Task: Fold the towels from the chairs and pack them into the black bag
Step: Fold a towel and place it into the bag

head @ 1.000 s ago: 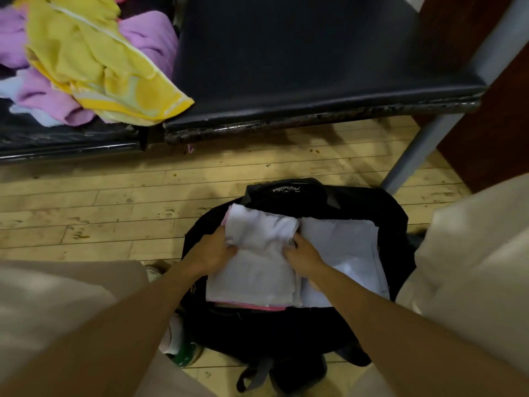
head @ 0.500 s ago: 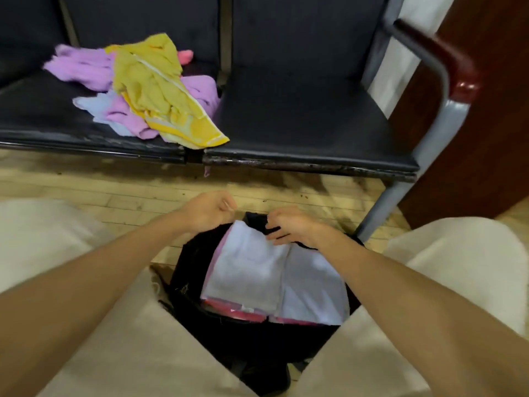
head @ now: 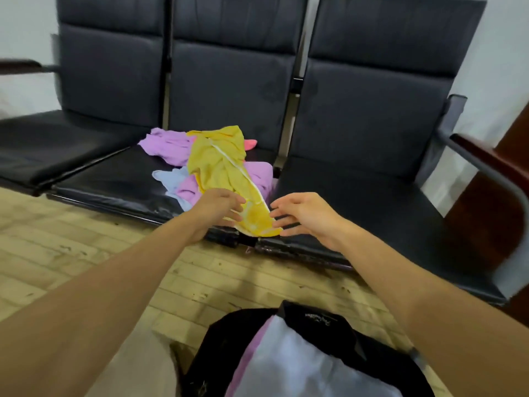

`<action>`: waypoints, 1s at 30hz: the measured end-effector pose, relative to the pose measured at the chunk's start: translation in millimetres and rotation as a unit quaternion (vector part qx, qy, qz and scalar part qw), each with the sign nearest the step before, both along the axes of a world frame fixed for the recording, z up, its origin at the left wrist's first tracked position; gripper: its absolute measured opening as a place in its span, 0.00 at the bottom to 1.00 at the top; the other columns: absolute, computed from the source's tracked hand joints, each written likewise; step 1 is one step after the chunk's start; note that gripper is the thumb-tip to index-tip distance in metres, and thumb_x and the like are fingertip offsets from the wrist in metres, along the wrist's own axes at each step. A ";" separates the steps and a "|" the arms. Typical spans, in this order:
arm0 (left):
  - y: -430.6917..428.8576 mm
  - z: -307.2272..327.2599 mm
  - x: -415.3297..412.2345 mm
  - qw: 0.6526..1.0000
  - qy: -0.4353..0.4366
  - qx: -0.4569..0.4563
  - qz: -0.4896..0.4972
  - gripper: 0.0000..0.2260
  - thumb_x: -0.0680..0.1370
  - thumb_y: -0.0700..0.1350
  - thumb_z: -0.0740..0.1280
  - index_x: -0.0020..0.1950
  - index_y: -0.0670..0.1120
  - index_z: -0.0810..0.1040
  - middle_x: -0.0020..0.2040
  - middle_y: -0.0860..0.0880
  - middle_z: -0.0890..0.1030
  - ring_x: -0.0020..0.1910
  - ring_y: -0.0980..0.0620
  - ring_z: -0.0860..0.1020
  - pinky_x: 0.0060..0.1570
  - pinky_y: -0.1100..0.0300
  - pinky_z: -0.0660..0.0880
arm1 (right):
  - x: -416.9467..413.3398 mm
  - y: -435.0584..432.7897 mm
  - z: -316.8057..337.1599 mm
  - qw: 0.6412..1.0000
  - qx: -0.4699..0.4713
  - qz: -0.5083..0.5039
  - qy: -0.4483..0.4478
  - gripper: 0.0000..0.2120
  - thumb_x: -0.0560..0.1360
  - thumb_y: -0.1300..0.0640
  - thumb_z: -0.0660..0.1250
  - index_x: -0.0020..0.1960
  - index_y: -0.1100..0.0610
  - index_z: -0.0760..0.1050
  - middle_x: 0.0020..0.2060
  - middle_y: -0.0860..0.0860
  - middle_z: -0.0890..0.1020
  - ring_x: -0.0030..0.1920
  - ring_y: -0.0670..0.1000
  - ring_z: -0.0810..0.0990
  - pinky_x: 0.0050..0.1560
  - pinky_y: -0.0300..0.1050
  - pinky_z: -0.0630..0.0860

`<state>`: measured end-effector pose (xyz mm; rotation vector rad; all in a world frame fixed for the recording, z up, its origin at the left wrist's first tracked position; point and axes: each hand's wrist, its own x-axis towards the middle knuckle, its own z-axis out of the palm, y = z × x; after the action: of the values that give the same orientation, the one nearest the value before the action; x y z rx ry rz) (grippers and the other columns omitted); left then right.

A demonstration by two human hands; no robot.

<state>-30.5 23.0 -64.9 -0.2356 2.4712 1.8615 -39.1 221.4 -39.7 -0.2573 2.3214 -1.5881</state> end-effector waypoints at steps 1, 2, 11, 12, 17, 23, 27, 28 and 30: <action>-3.7 -0.4 -7.8 1.000 -0.003 0.004 0.012 0.06 0.77 0.36 0.63 0.48 0.43 0.79 0.45 0.45 0.79 0.39 0.50 0.80 0.39 0.59 0.76 | -8.5 -7.3 -0.9 1.000 0.004 -0.002 0.005 0.09 0.80 0.61 0.62 0.56 0.61 0.79 0.50 0.57 0.83 0.46 0.53 0.83 0.45 0.46 0.83; -7.4 -1.9 -14.8 1.000 -0.003 -0.001 0.019 0.06 0.77 0.36 0.62 0.47 0.43 0.78 0.45 0.44 0.79 0.39 0.50 0.79 0.40 0.58 0.75 | -17.0 -14.1 -3.1 1.000 0.017 -0.002 0.012 0.09 0.79 0.62 0.62 0.56 0.60 0.79 0.50 0.57 0.83 0.45 0.52 0.82 0.45 0.47 0.82; -31.8 -2.6 -43.4 0.972 0.023 0.197 0.126 0.09 0.79 0.36 0.59 0.55 0.44 0.76 0.43 0.46 0.78 0.41 0.50 0.79 0.43 0.59 0.75 | -66.0 -73.6 -68.8 0.941 0.265 0.135 0.162 0.23 0.76 0.49 0.69 0.67 0.56 0.71 0.56 0.49 0.72 0.57 0.47 0.71 0.56 0.39 0.68; -34.7 -5.7 -45.2 0.971 0.016 0.193 0.138 0.09 0.79 0.37 0.59 0.57 0.43 0.76 0.43 0.46 0.78 0.39 0.50 0.78 0.42 0.60 0.74 | -68.6 -76.9 -76.1 0.936 0.272 0.148 0.168 0.25 0.75 0.48 0.70 0.68 0.57 0.68 0.59 0.50 0.68 0.59 0.48 0.69 0.59 0.40 0.67; -39.3 -26.3 -47.9 0.969 -0.054 0.163 0.179 0.13 0.78 0.38 0.62 0.61 0.36 0.74 0.47 0.42 0.76 0.37 0.49 0.76 0.40 0.57 0.79 | -77.3 -79.8 -90.5 0.929 0.261 0.126 0.232 0.11 0.77 0.56 0.66 0.58 0.58 0.71 0.52 0.53 0.69 0.51 0.51 0.69 0.48 0.41 0.64; -34.8 -25.5 -47.1 0.943 -0.073 0.245 0.213 0.07 0.77 0.34 0.58 0.52 0.40 0.72 0.46 0.43 0.72 0.40 0.46 0.75 0.38 0.57 0.79 | -78.7 -67.6 -70.2 0.930 0.217 0.089 0.282 0.07 0.80 0.64 0.57 0.49 0.58 0.74 0.45 0.54 0.78 0.45 0.55 0.75 0.44 0.47 0.71; -8.6 -11.6 -48.4 0.930 -0.070 0.309 0.185 0.02 0.78 0.38 0.60 0.49 0.43 0.71 0.52 0.42 0.70 0.49 0.39 0.76 0.50 0.44 0.76 | -77.8 -51.8 -31.7 0.976 0.031 -0.032 0.212 0.12 0.82 0.61 0.55 0.50 0.59 0.77 0.46 0.56 0.81 0.47 0.55 0.80 0.50 0.47 0.76; 0.7 -6.1 -48.8 0.925 -0.070 0.331 0.175 0.02 0.79 0.41 0.60 0.50 0.43 0.71 0.51 0.42 0.71 0.50 0.38 0.76 0.51 0.43 0.76 | -77.4 -45.6 -23.3 0.982 -0.031 -0.050 0.180 0.13 0.82 0.61 0.54 0.47 0.56 0.77 0.45 0.54 0.82 0.47 0.52 0.81 0.49 0.43 0.77; 22.7 5.4 -50.2 0.903 -0.076 0.400 0.139 0.04 0.79 0.42 0.61 0.50 0.42 0.72 0.49 0.41 0.72 0.48 0.39 0.77 0.53 0.41 0.76 | -77.7 -28.3 -9.4 0.981 -0.116 -0.073 0.134 0.13 0.83 0.59 0.53 0.49 0.54 0.77 0.49 0.54 0.83 0.52 0.52 0.82 0.56 0.46 0.79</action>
<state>-80.7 45.7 -59.5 -0.6730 1.4432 2.6500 -116.8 193.1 -49.0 -0.3834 2.3944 -2.0120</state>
